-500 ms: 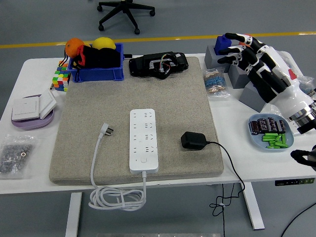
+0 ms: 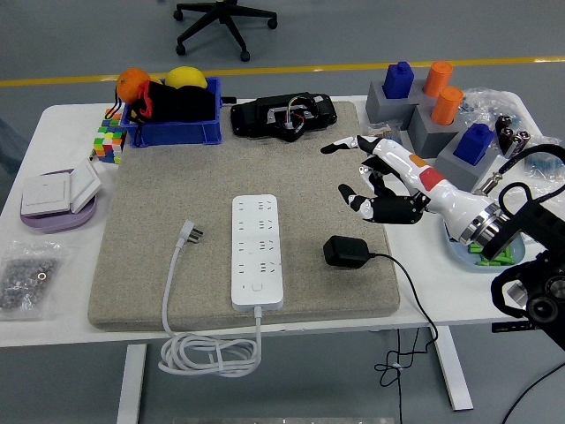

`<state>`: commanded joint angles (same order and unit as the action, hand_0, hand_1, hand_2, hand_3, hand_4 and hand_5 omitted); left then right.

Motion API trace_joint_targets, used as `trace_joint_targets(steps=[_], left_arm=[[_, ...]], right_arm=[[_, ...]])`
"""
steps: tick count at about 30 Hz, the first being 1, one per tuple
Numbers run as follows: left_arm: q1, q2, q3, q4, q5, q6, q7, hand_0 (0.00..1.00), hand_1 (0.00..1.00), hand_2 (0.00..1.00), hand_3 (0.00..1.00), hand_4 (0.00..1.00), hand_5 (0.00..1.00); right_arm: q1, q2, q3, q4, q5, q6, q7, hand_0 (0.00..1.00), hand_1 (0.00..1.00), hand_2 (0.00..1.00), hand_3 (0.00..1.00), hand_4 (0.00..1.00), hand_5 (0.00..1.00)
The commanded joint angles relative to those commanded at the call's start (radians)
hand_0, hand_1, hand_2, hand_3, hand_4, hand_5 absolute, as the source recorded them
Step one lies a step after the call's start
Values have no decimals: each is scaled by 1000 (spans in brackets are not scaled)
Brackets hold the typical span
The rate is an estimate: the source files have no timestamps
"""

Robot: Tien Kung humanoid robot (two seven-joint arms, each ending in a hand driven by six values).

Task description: Press the white button,pick up the black plug,place it near the board,insert it into the board

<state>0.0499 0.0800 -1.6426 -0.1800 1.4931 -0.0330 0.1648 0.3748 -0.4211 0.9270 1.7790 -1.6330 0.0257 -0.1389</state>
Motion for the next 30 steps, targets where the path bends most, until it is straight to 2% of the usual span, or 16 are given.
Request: trace_joint_targets(steps=[1, 6, 7, 8, 15, 20, 24, 30], left_arm=[[0, 0, 0, 0, 0, 0, 0, 625, 633, 640, 696, 591, 372], [2, -1, -7, 0, 5, 0, 2, 625, 633, 640, 696, 591, 372], [3, -1, -9, 0, 8, -1, 4, 624, 633, 640, 696, 590, 369], [4, -1, -12, 0, 12, 0, 4, 624, 633, 640, 696, 590, 369], [3, 0, 3, 0, 0, 0, 2, 623, 633, 640, 696, 591, 372], [3, 1, 0, 0, 5, 0, 3, 624, 633, 640, 696, 591, 373], [5, 1, -2, 0, 7, -1, 5, 624, 633, 640, 696, 591, 373], [3, 1, 3, 0, 1, 0, 3, 624, 633, 640, 696, 590, 371]], right_arm=[[6, 0, -13, 0, -40, 6, -11, 2, 2, 2, 746, 398, 2], [54, 7, -115, -5, -248, 43, -85, 2, 2, 2, 746, 398, 2], [68, 16, -141, -17, -282, 46, -98, 2, 2, 2, 762, 355, 2], [78, 25, -159, -28, -292, 47, -106, 2, 2, 2, 762, 355, 2], [117, 112, -236, -105, -296, 57, -148, 2, 2, 2, 760, 344, 2], [128, 151, -284, -134, -273, 74, -163, 2, 2, 2, 756, 336, 2], [129, 169, -320, -147, -256, 97, -174, 2, 2, 2, 756, 336, 2], [139, 162, -394, -183, -237, 133, -183, 2, 2, 2, 750, 328, 2]])
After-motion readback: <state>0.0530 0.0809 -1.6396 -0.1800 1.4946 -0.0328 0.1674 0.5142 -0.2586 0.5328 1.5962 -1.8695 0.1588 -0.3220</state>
